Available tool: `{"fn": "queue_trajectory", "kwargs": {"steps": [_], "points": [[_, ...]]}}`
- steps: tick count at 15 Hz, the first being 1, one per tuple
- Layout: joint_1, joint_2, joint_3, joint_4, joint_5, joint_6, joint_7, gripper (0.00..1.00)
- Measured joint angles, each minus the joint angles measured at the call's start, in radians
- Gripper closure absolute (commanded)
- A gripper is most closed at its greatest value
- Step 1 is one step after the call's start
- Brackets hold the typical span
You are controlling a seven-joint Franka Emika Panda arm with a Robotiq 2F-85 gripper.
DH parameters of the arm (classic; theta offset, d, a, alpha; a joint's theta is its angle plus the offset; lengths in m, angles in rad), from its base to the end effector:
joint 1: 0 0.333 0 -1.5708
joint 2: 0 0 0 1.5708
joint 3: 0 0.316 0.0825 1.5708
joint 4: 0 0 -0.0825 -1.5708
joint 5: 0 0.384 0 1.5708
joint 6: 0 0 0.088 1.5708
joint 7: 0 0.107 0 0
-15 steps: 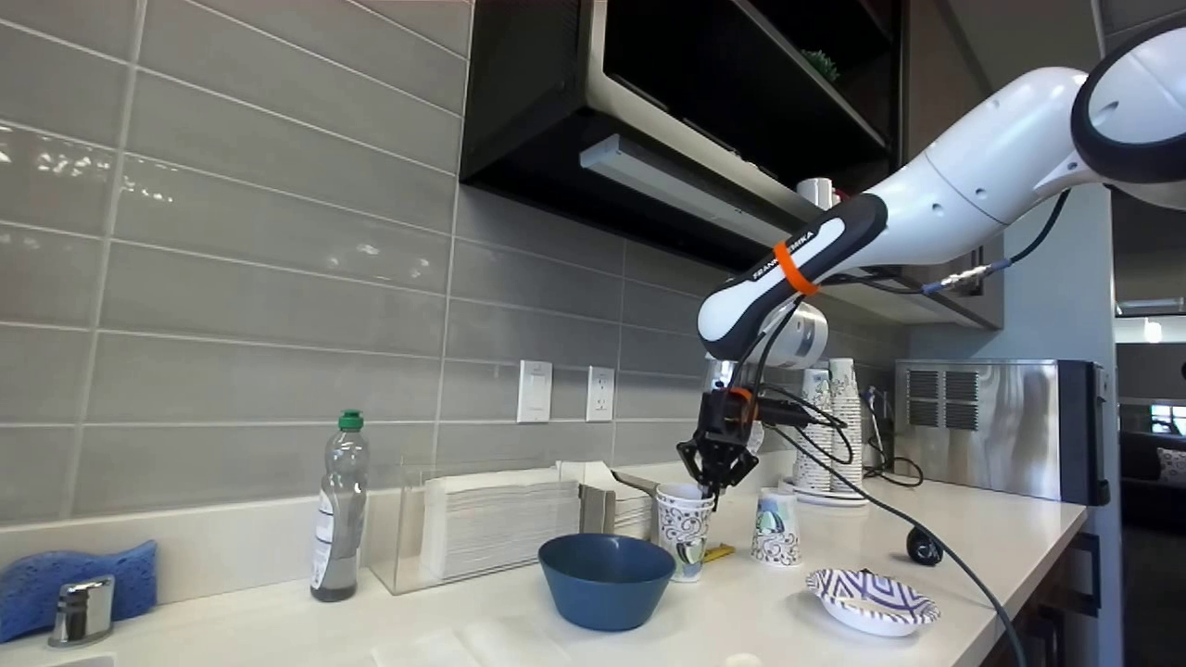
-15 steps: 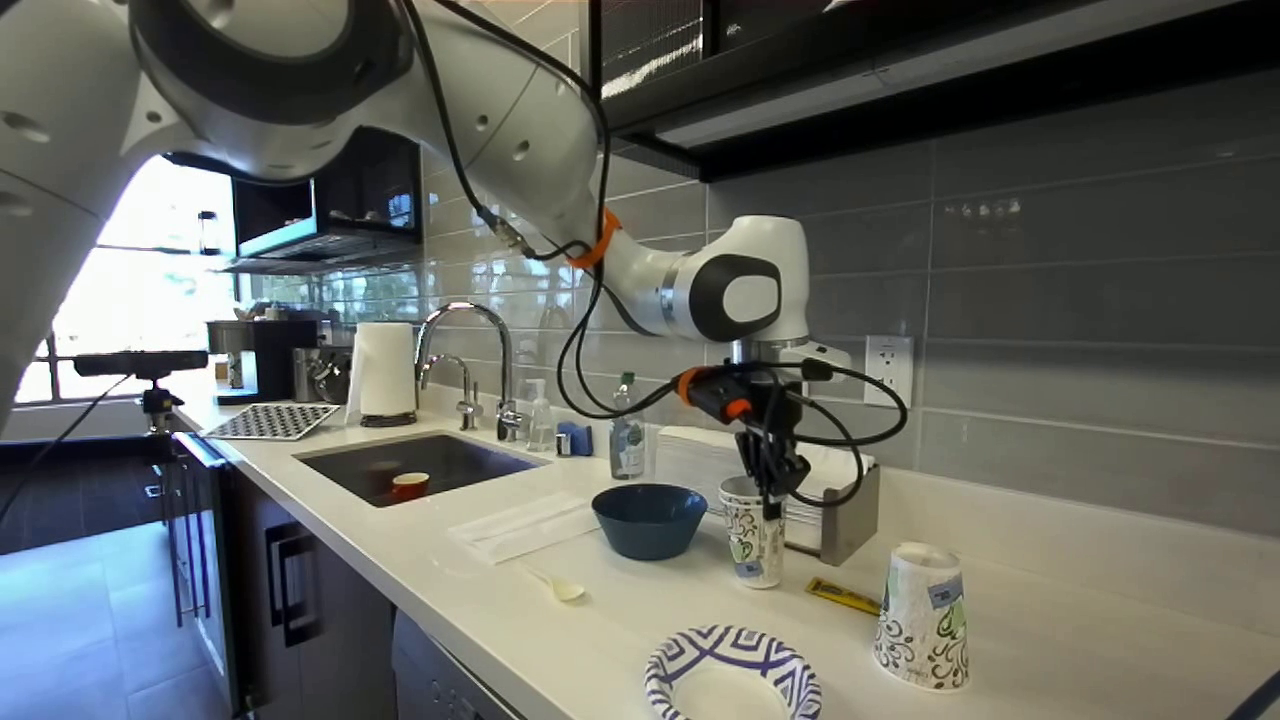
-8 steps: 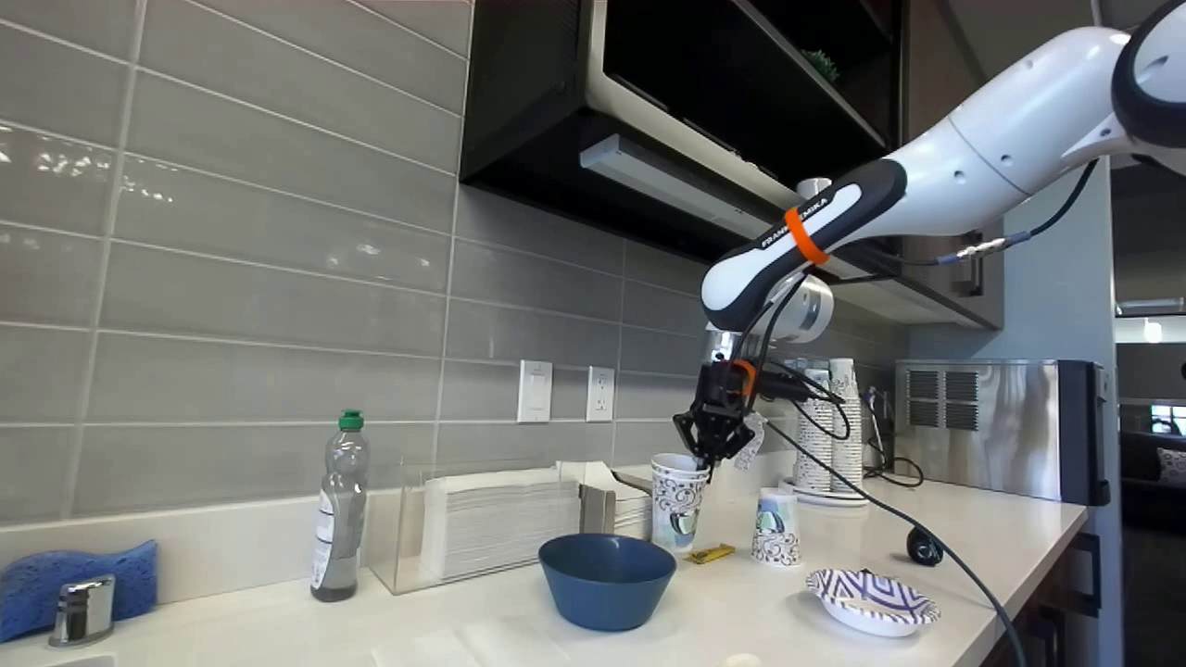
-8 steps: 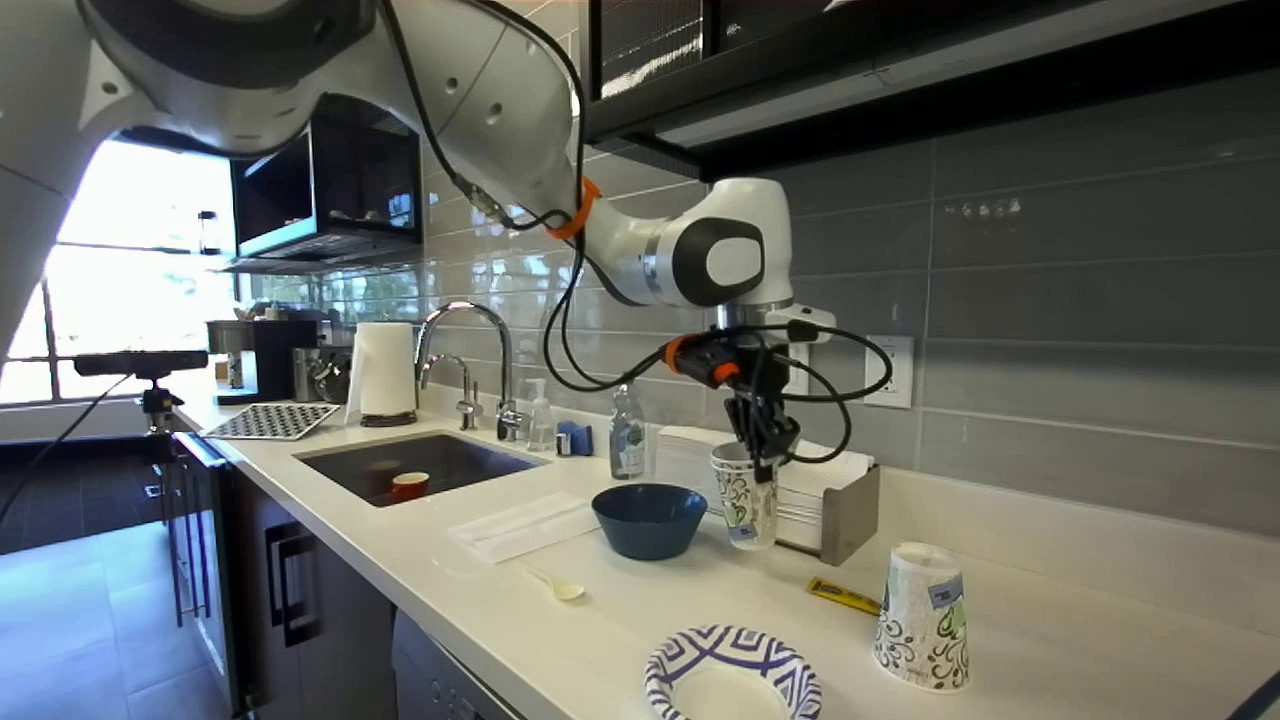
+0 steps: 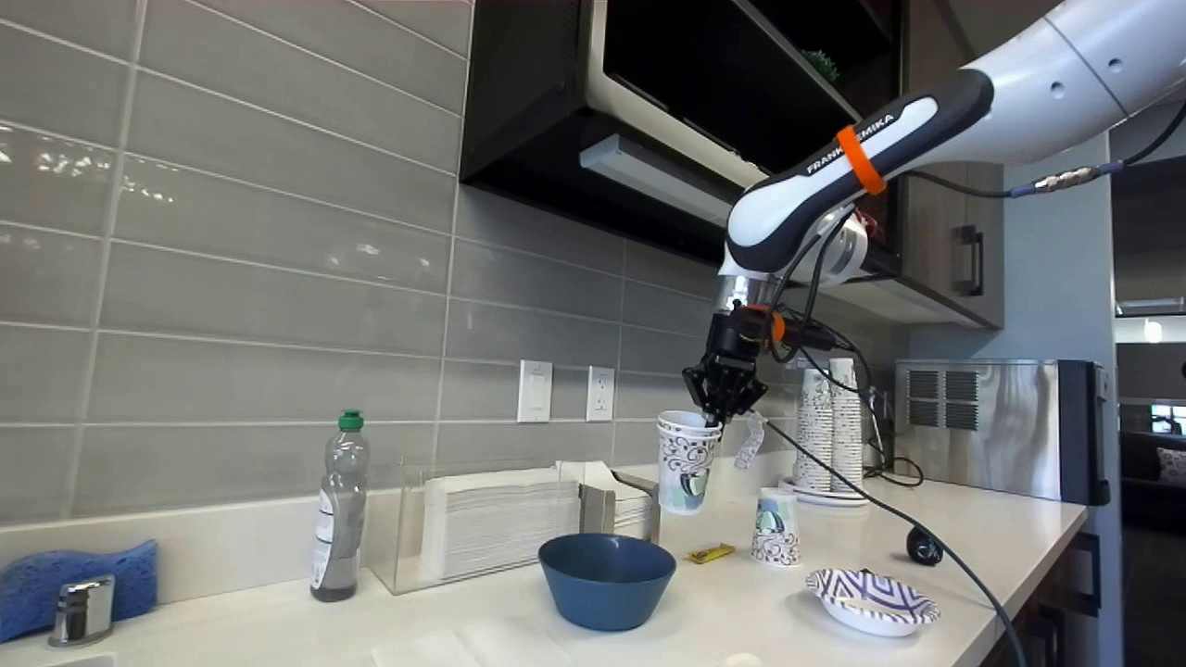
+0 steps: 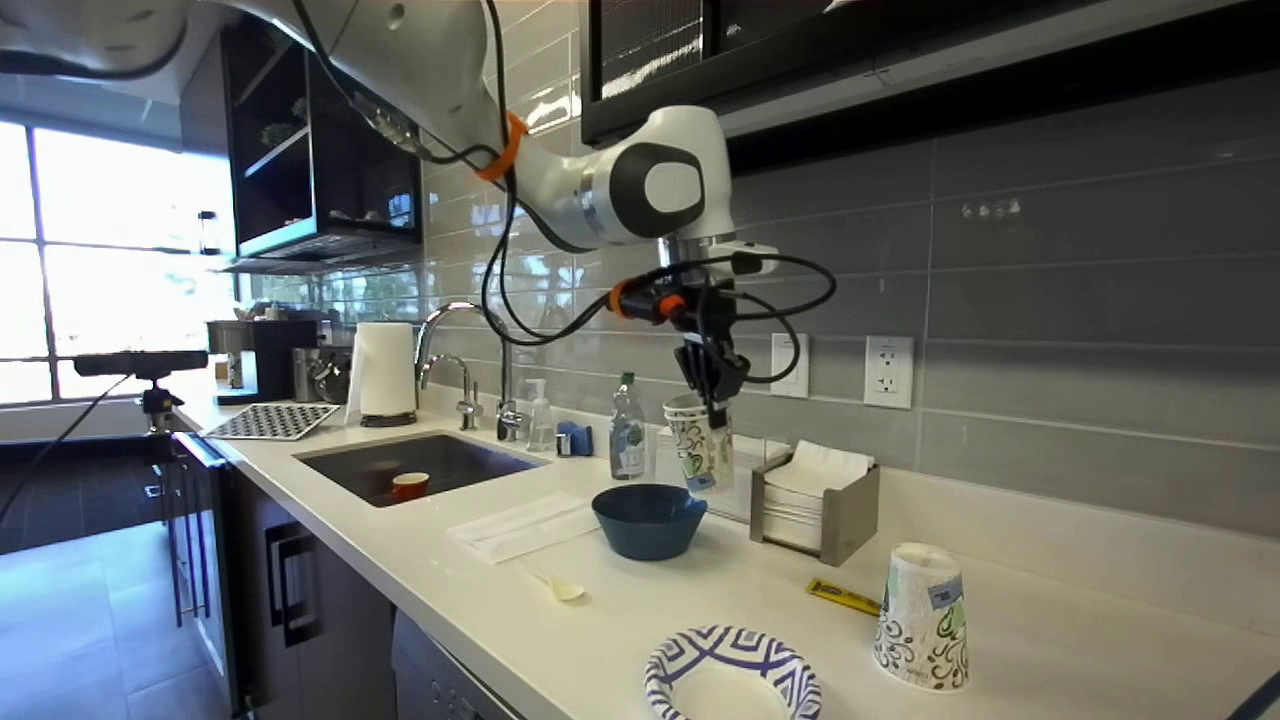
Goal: Stack the two cups on the left together then put them in the blue bowl.
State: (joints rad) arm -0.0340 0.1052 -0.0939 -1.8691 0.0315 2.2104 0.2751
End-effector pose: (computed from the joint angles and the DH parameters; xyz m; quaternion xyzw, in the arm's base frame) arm 0.6067 -0.0752 0.4805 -0.9715 0.2056 -0.1171 0.0175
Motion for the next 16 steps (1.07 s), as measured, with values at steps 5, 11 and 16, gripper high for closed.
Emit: {"fn": "queue_trajectory", "kwargs": {"steps": [5, 11, 16], "points": [[0.031, -0.040, 0.057, -0.035, 0.000, -0.023, -0.001, 0.99], [0.039, 0.005, 0.080, -0.034, 0.007, -0.017, -0.021, 0.99], [0.038, 0.077, 0.081, 0.004, 0.045, -0.004, -0.054, 0.99]]}}
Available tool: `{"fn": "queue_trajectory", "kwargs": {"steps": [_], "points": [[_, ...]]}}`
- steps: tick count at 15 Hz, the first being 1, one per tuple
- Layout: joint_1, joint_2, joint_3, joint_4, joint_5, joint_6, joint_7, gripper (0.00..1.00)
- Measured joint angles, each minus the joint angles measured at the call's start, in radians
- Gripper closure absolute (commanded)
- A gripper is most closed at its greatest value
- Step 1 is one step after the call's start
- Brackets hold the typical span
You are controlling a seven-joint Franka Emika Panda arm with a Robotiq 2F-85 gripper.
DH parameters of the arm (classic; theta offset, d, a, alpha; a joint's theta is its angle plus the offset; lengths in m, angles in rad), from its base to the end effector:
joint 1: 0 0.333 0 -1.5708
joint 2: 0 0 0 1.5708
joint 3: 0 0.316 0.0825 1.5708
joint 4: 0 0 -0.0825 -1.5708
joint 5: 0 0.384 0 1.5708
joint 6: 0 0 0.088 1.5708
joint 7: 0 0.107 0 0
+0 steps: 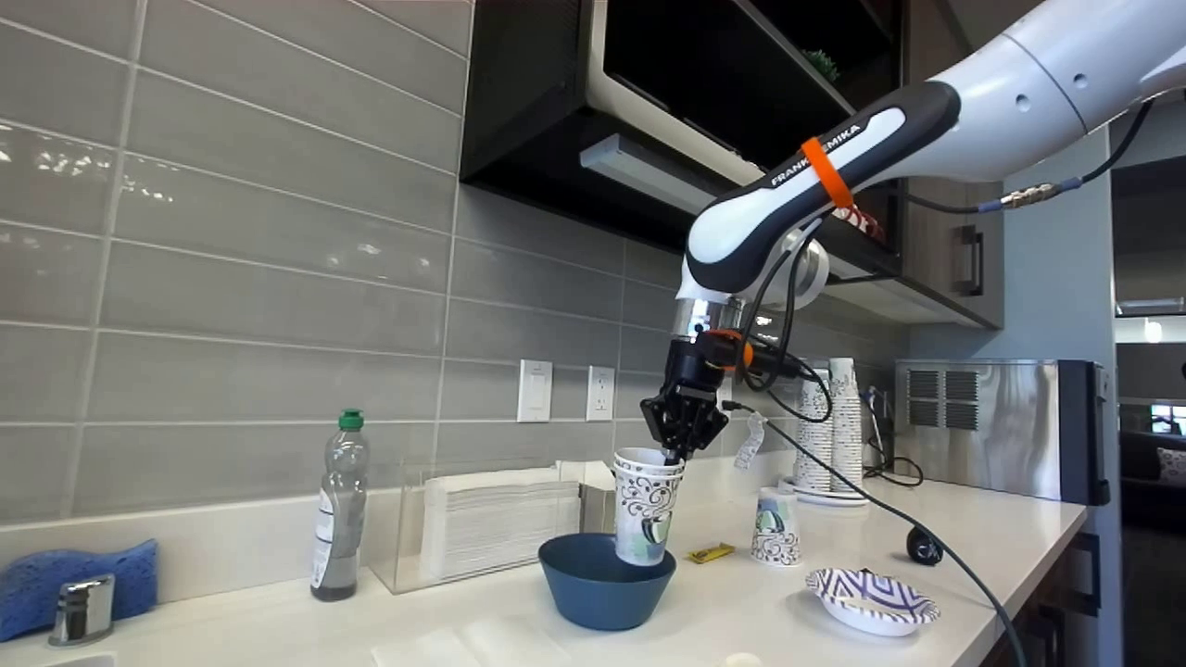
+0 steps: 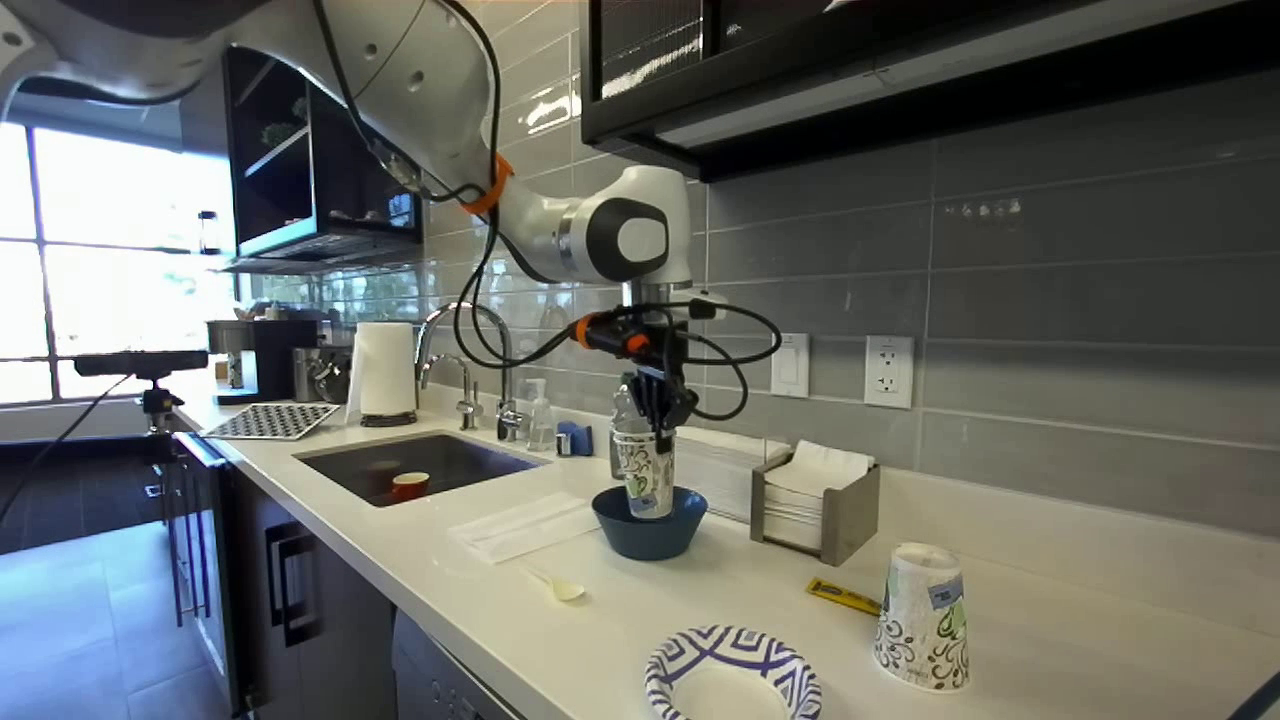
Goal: Stack the two cups on the left together then put them in the blue bowl.
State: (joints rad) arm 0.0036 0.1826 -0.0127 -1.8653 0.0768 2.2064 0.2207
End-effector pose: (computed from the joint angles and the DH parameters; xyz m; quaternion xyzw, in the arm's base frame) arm 0.6213 -0.0027 0.4340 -0.9873 0.1342 -0.0754 0.0396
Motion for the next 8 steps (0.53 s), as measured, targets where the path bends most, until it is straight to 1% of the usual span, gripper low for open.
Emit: {"fn": "queue_trajectory", "kwargs": {"steps": [8], "points": [[0.001, 0.096, 0.017, 0.065, 0.036, 0.032, -0.026, 0.99]]}}
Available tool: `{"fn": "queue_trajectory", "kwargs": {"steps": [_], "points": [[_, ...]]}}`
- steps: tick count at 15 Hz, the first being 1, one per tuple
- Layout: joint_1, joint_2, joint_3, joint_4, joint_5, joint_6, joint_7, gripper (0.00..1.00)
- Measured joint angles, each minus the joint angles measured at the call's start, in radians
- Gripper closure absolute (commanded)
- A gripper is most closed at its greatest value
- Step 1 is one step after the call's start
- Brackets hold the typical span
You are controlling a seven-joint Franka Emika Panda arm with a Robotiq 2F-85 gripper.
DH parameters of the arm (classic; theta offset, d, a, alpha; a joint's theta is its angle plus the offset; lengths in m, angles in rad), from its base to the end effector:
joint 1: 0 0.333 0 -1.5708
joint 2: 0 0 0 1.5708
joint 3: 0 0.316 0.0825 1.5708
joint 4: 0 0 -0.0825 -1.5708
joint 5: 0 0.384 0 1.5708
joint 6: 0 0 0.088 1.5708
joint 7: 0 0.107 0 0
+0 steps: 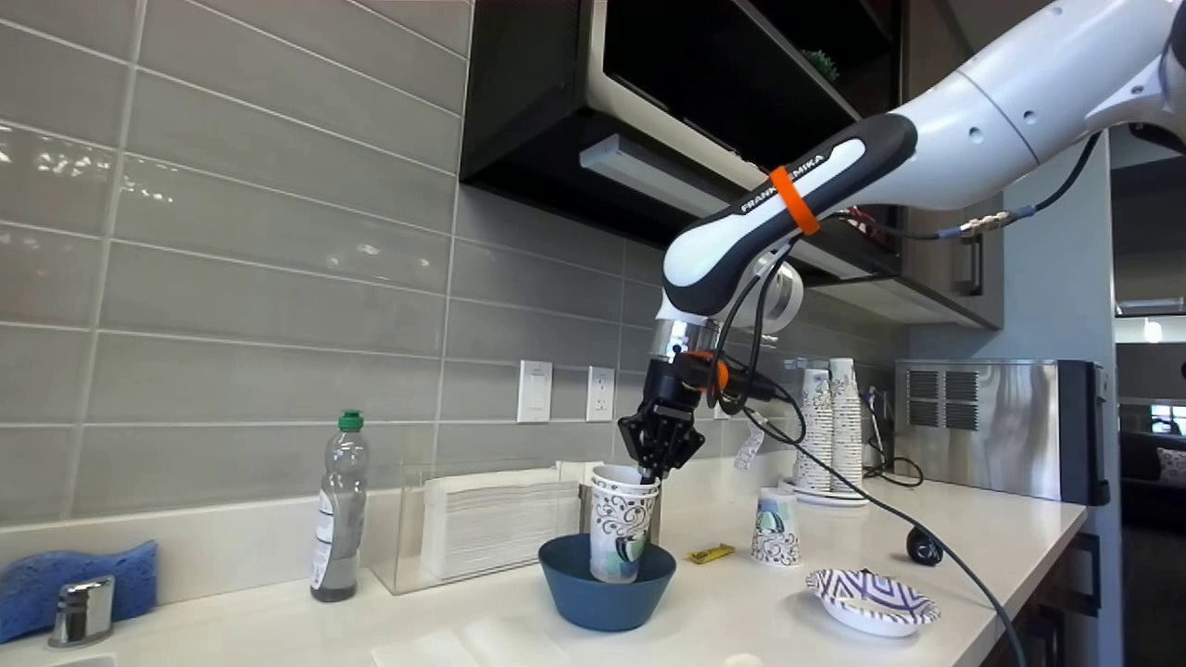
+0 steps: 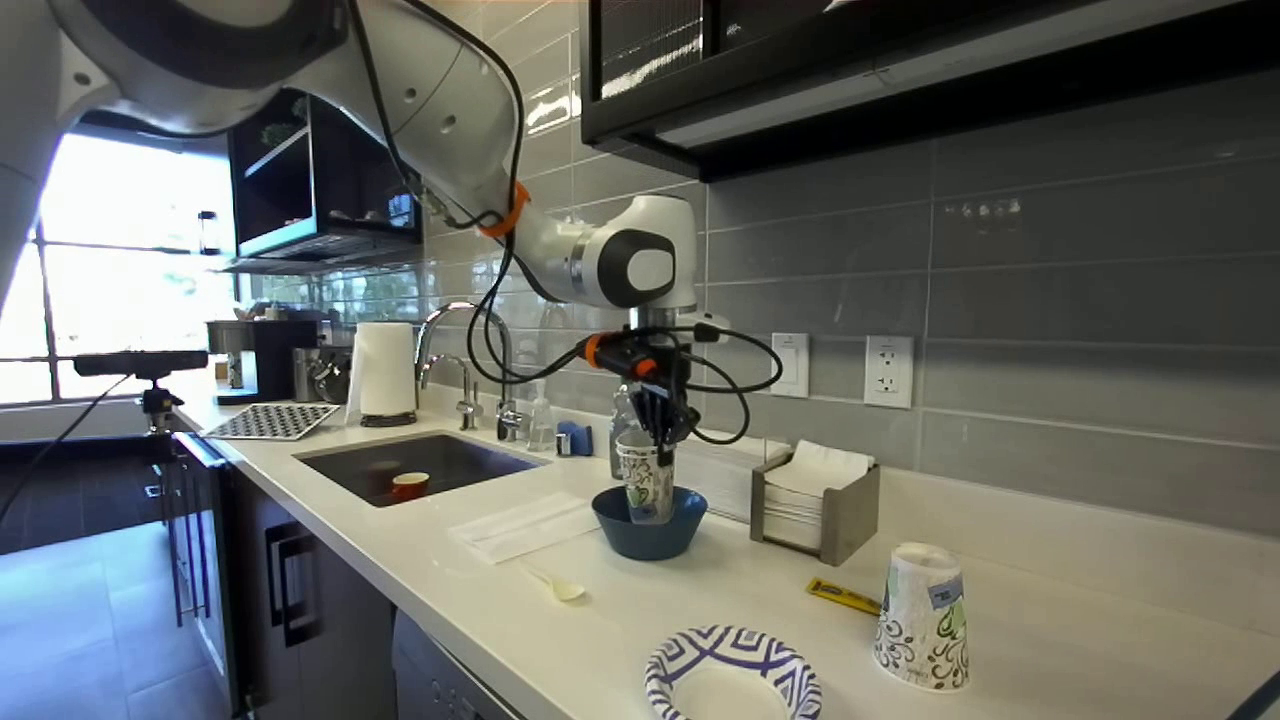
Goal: Stack the two cups on the left together then put them in the blue bowl.
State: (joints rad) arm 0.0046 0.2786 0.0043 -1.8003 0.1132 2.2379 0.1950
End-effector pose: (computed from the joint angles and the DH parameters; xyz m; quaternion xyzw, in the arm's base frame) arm 0.6457 0.0089 0.4078 -0.9880 0.1238 -0.0740 0.0555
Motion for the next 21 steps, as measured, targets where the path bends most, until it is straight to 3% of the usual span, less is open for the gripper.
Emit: {"fn": "queue_trajectory", "kwargs": {"steps": [7, 8, 9, 12, 19, 21], "points": [[0.000, 0.065, 0.009, 0.026, 0.002, 0.000, -0.002, 0.99], [0.000, 0.071, 0.010, 0.029, 0.002, 0.000, -0.002, 0.70], [0.000, 0.076, 0.010, 0.031, 0.002, 0.000, -0.002, 0.69], [0.000, 0.083, 0.010, 0.037, 0.002, 0.000, -0.002, 0.50], [0.005, 0.076, 0.019, 0.051, 0.002, 0.001, -0.005, 0.02], [0.010, 0.058, 0.019, 0.049, 0.000, 0.003, -0.005, 0.00]]}}
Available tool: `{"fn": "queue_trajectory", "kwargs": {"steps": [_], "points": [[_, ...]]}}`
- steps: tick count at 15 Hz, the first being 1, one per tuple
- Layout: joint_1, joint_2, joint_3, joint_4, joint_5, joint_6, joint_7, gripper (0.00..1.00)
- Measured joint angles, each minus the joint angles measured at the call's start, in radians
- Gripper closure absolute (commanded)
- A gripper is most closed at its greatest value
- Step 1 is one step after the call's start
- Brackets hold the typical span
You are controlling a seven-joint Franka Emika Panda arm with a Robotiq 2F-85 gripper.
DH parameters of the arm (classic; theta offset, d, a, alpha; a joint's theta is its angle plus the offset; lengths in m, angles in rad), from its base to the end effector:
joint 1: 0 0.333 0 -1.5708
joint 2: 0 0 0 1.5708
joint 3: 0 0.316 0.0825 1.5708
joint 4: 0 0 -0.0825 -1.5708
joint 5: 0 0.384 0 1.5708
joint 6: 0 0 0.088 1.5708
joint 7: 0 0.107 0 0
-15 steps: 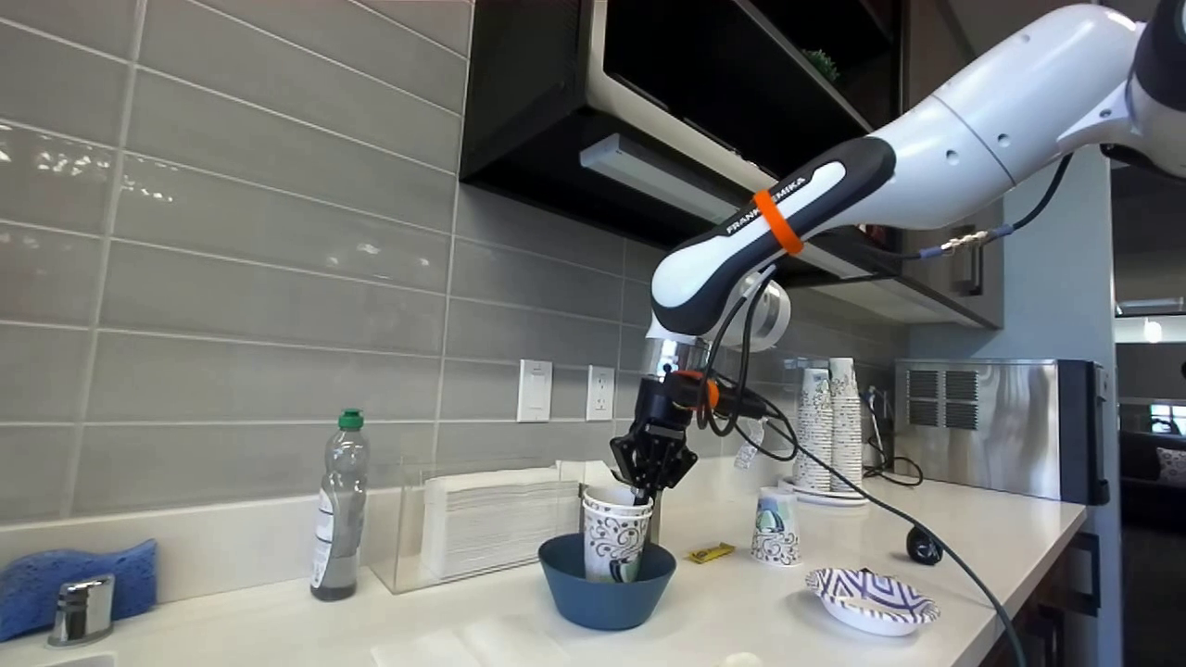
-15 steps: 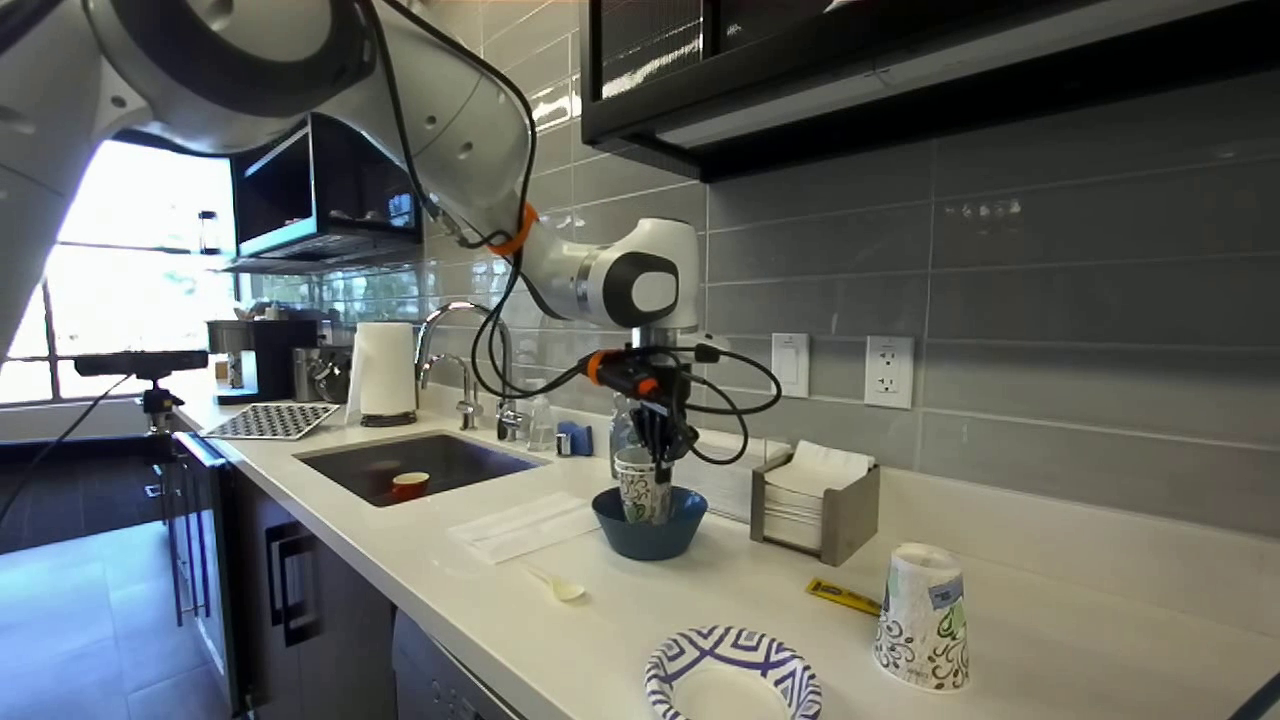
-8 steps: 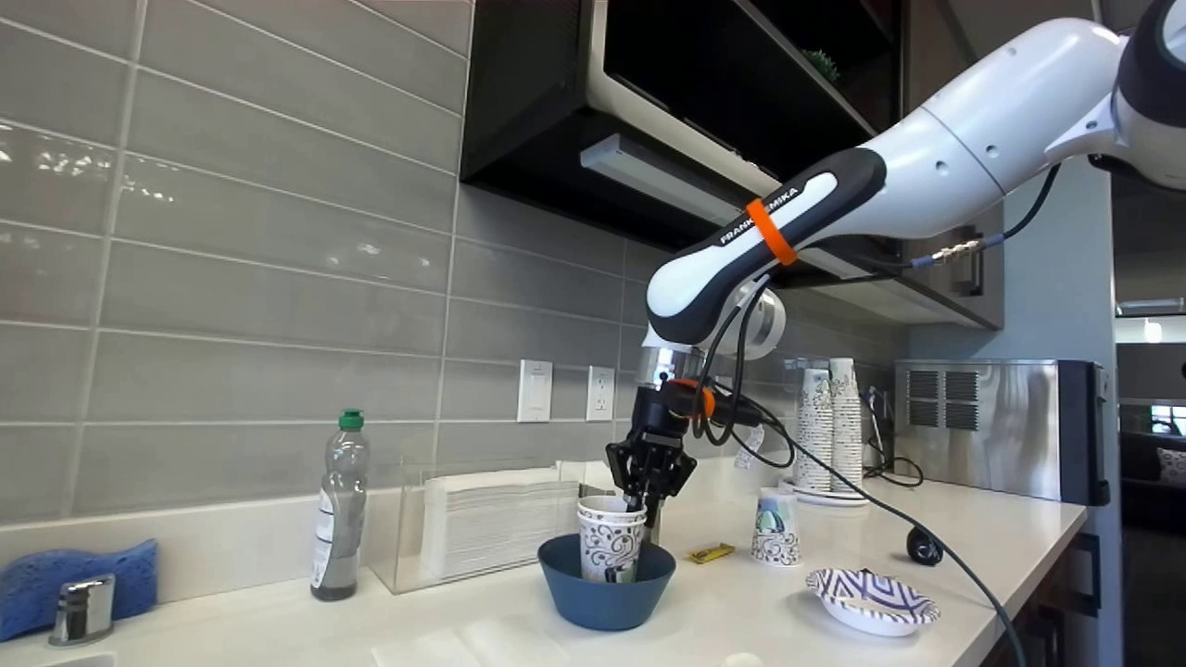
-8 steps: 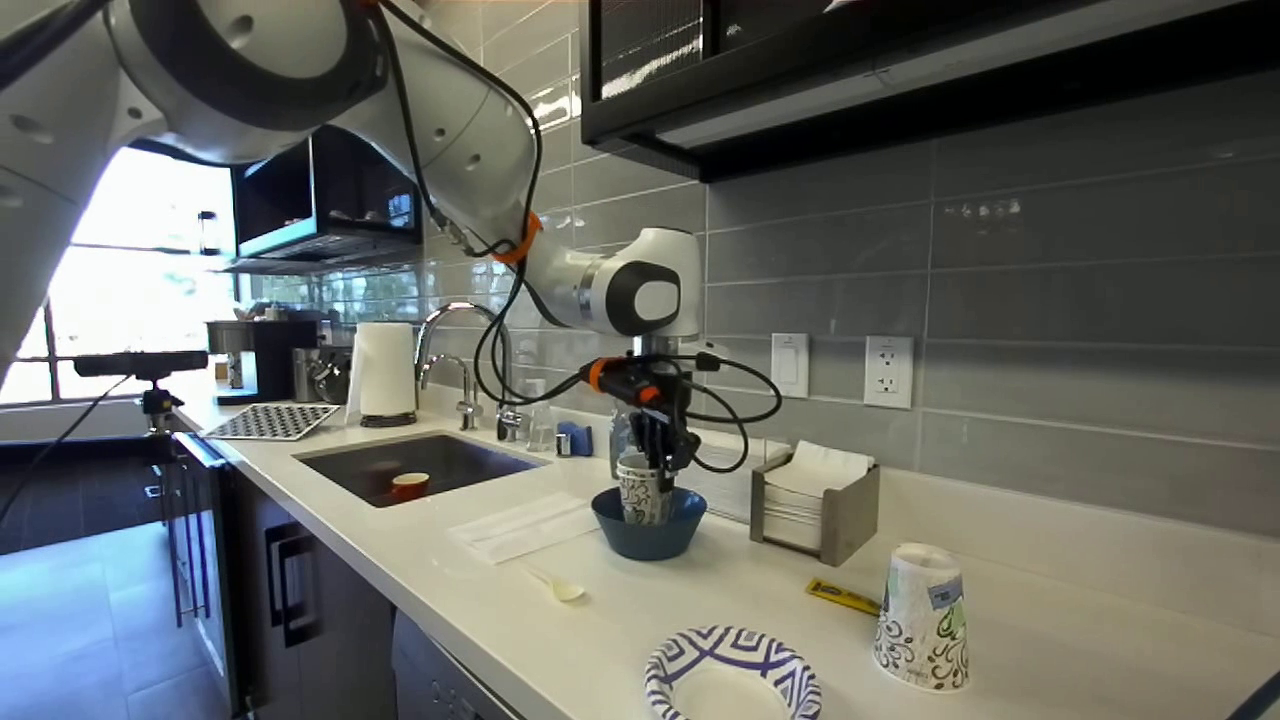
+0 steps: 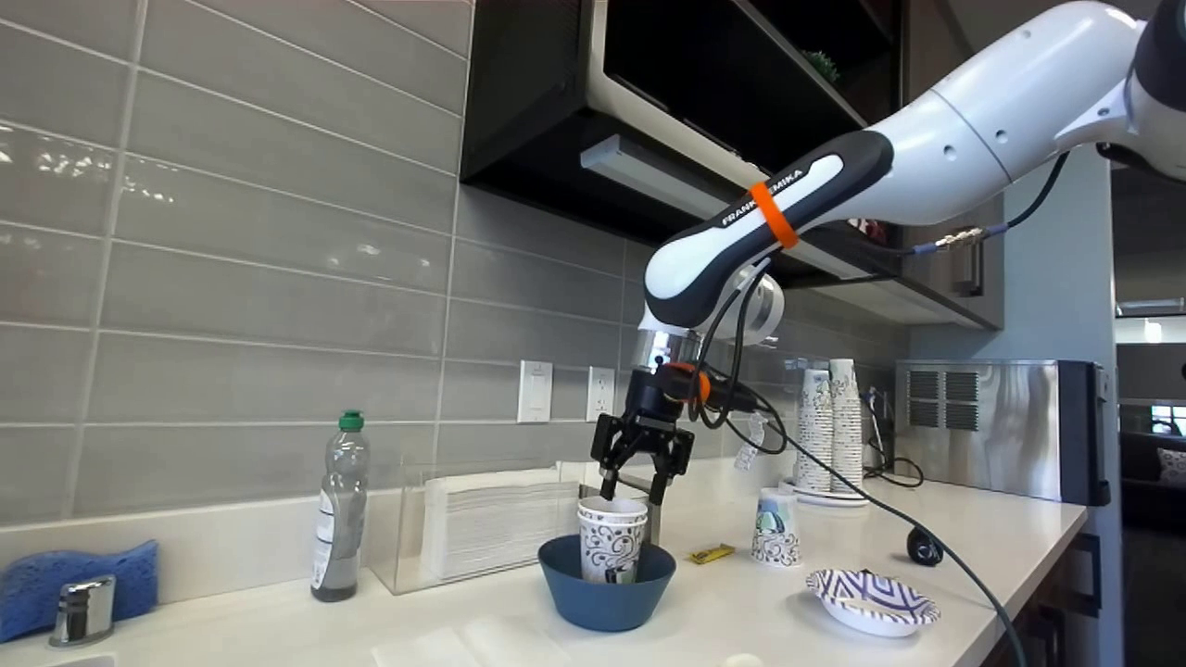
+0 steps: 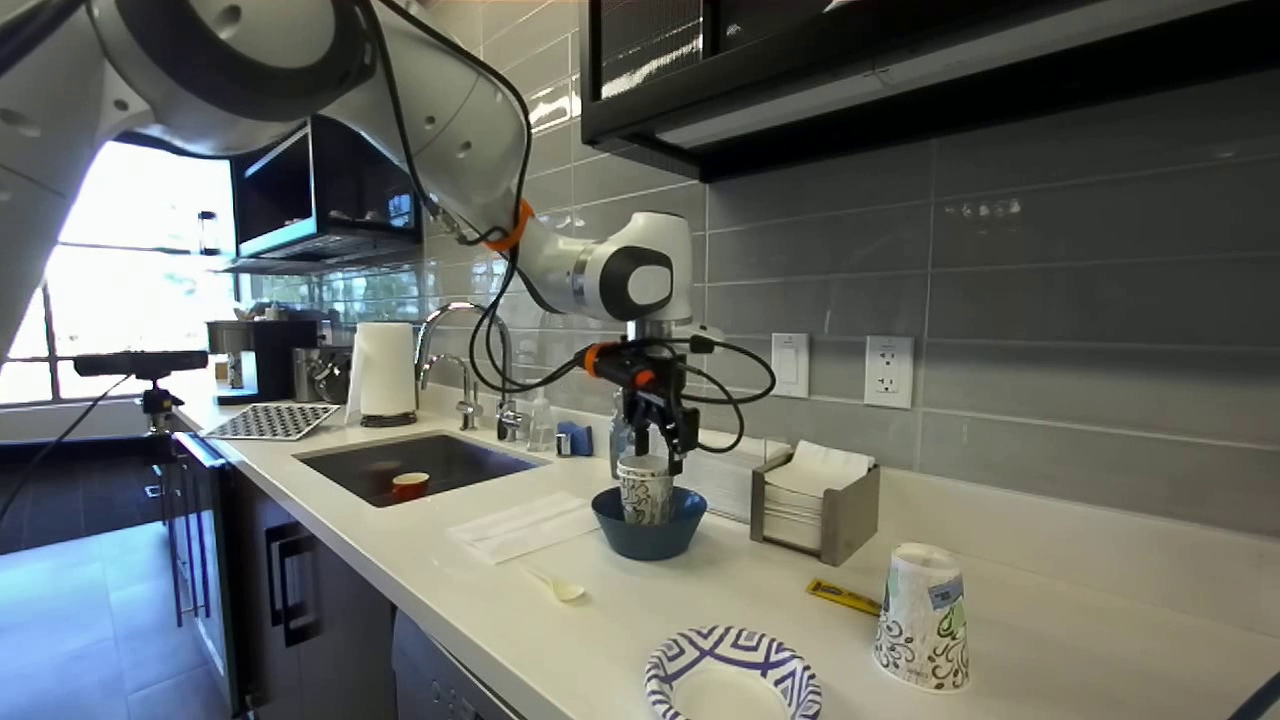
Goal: Stack the two cups on the left together then put them in the blue bowl.
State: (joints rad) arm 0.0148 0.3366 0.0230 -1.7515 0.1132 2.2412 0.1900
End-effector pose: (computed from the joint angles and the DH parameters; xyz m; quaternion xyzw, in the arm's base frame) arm 0.6596 0.0269 0.3937 -0.9899 0.1082 -0.0701 0.0590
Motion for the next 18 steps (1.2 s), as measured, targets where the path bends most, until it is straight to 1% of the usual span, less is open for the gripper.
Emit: {"fn": "queue_trajectory", "kwargs": {"steps": [3, 5, 12, 18], "points": [[0.004, -0.059, -0.001, -0.018, -0.008, 0.002, 0.000, 0.00], [0.003, -0.123, -0.001, -0.058, -0.011, 0.003, -0.006, 0.00], [0.005, -0.400, 0.003, -0.280, -0.010, 0.008, -0.121, 0.00], [0.018, -0.589, 0.006, -0.420, -0.010, 0.014, -0.196, 0.00]]}}
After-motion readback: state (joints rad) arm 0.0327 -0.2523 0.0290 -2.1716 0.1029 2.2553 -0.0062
